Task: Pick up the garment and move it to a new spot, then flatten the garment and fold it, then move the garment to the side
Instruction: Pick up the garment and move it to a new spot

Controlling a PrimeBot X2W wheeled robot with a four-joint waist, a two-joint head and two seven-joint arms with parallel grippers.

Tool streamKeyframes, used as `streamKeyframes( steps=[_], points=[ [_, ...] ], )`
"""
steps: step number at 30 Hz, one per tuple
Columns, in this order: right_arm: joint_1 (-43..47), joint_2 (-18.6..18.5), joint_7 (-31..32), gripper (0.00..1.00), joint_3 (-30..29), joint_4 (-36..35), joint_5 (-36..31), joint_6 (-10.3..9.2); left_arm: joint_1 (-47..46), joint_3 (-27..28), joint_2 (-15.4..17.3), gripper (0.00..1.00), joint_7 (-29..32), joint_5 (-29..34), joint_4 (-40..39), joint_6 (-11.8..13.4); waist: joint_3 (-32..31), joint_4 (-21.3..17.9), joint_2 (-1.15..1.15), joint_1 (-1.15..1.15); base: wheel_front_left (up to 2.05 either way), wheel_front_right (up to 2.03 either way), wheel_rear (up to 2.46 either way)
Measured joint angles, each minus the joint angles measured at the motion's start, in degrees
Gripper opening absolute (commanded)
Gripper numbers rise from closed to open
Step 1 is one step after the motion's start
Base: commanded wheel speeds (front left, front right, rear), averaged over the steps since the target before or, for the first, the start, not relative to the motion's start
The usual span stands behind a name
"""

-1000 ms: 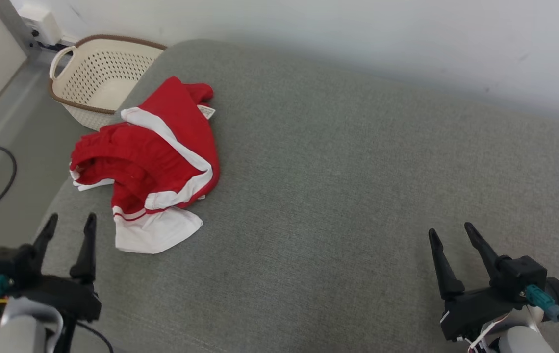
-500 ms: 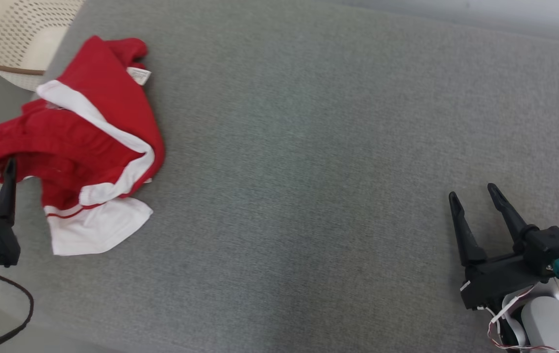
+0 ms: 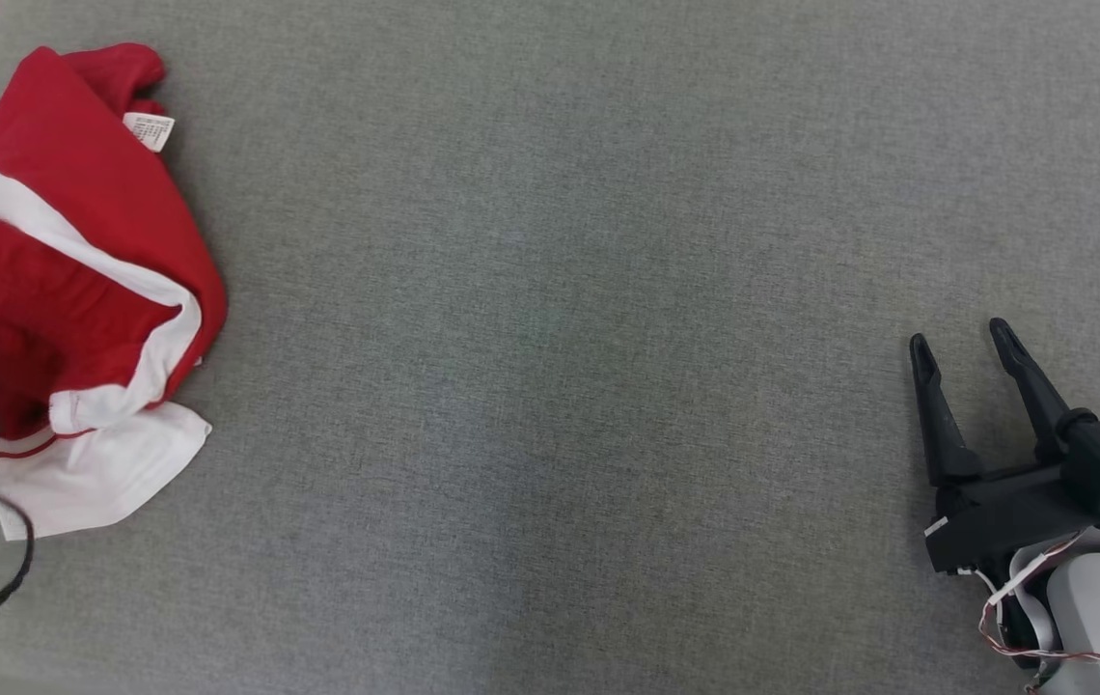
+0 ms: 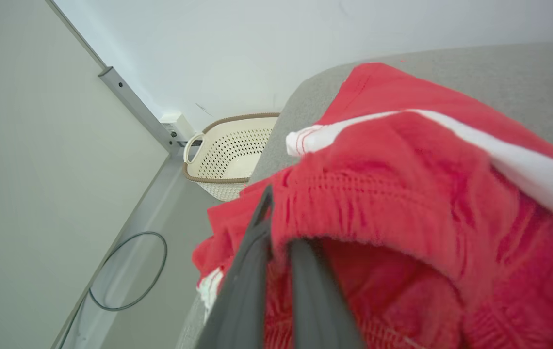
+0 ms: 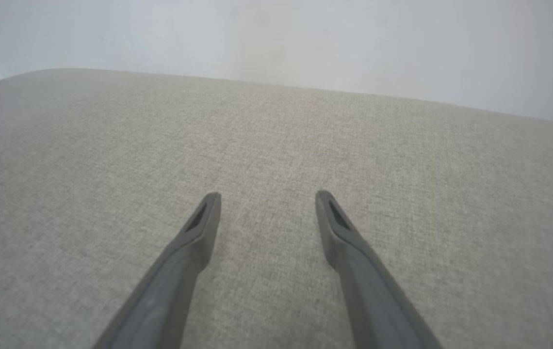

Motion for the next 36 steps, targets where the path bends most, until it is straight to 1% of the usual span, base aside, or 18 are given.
streamKeyframes(
  steps=[2, 4, 8, 9, 13, 15, 18, 20, 22, 24, 26, 27, 29, 31, 33, 36],
  points=[
    [0.2, 0.5, 0.0, 1.0, -0.3, 0.1, 0.1, 0.0, 0.1, 0.6, -0.5, 0.0, 0.0, 0.7, -5.0, 0.9, -0.1, -0.2, 0.0, 0.0, 0.0, 0.0, 0.0],
    [0.9, 1.0, 0.0, 1.0, -0.6, 0.3, 0.2, 0.0, 0.1, 0.5, -1.6, 0.0, 0.0, 2.4, -11.4, 0.9, -0.5, -0.1, 0.0, 0.0, 0.0, 0.0, 0.0],
    [1.1, 3.2, 0.0, 1.0, -0.3, 0.7, 0.6, 0.0, 0.1, -2.0, -5.1, 0.0, 0.0, 5.2, -23.5, -1.8, -1.9, 0.0, 0.0, 0.0, 0.0, 0.0, 0.0],
    [1.1, 3.2, 0.0, 1.0, -0.3, 0.7, 0.6, 0.0, 0.1, -2.0, -5.1, 0.0, 0.0, 5.2, -23.5, -1.8, -1.9, 0.0, 0.0, 0.0, 0.0, 0.0, 0.0],
    [1.1, 5.9, 0.0, 1.0, 0.7, 1.1, 0.9, 0.0, -0.5, -5.6, -10.8, 0.0, 0.0, 6.3, -32.9, -3.7, -3.7, -0.6, 0.0, -0.01, 0.0, 0.0, 0.0],
    [1.1, 6.8, 0.0, 1.0, 0.9, 1.2, 1.0, 0.0, -0.5, -8.0, -14.2, 0.0, 0.0, 6.3, -35.3, -4.2, -4.5, -1.4, -0.01, -0.01, 0.0, 0.0, 0.0],
    [1.1, 7.9, 0.0, 1.0, 0.9, 1.4, 1.4, 0.0, -0.4, -11.6, -18.9, 0.0, 0.0, 6.0, -36.6, -5.0, -5.4, -3.2, 0.0, -0.01, 0.0, 0.0, 0.0],
    [1.1, 8.3, 0.0, 1.0, 0.7, 1.4, 1.6, 0.0, -0.2, -13.9, -21.4, 0.0, 0.0, 5.3, -36.8, -5.2, -5.9, -4.6, 0.0, -0.01, 0.0, 0.0, 0.0],
    [1.1, 8.8, 0.0, 1.0, 0.7, 1.6, 1.8, 0.0, -0.2, -15.8, -23.0, 0.0, 0.0, 3.7, -37.1, -5.3, -6.2, -6.3, -0.01, -0.01, 0.0, 0.0, 0.0],
    [1.1, 9.4, 0.0, 1.0, 0.8, 1.7, 1.8, 0.0, -0.1, -18.0, -23.7, 0.0, 0.0, 2.2, -38.1, -5.5, -6.5, -8.0, 0.0, -0.01, 0.0, 0.0, 0.0],
    [1.1, 9.8, 0.0, 1.0, 0.5, 1.7, 1.8, 0.0, 0.7, -20.4, -24.0, 0.0, 0.0, 0.3, -39.3, -5.5, -6.7, -9.8, -0.01, -0.01, 0.0, 0.0, 0.0],
    [1.1, 10.0, 0.0, 1.0, 0.4, 1.7, 1.8, 0.0, 1.0, -21.8, -24.0, 0.0, 0.0, -2.0, -40.2, -5.5, -6.7, -10.8, 0.0, -0.01, 0.0, 0.0, 0.0],
    [1.1, 10.3, 0.0, 1.0, 0.1, 1.7, 1.8, 0.0, 1.4, -23.5, -24.1, 0.0, 0.0, -3.4, -42.0, -5.6, -6.8, -12.5, -0.01, -0.01, 0.0, 0.0, 0.0],
    [1.2, 10.6, 0.0, 1.0, -0.3, 1.8, 1.8, 0.0, 2.2, -23.1, -24.2, 0.0, 0.0, -3.4, -42.1, -5.6, -6.9, -14.1, 0.0, -0.01, 0.0, 0.0, 0.0],
    [1.4, 10.7, 0.0, 1.0, -0.7, 2.0, 1.8, 0.0, 3.9, -20.7, -24.2, 0.0, 0.0, -1.6, -41.5, -5.0, -7.0, -15.4, -0.01, -0.01, 0.0, 0.0, 0.0],
    [2.3, 11.0, 0.0, 1.0, -1.0, 2.3, 1.8, 0.0, 8.3, -16.1, -24.1, 0.0, -0.1, 1.6, -38.0, -4.7, -7.4, -16.4, 0.0, 0.0, 0.0, 0.0, 0.0]
  ],
)
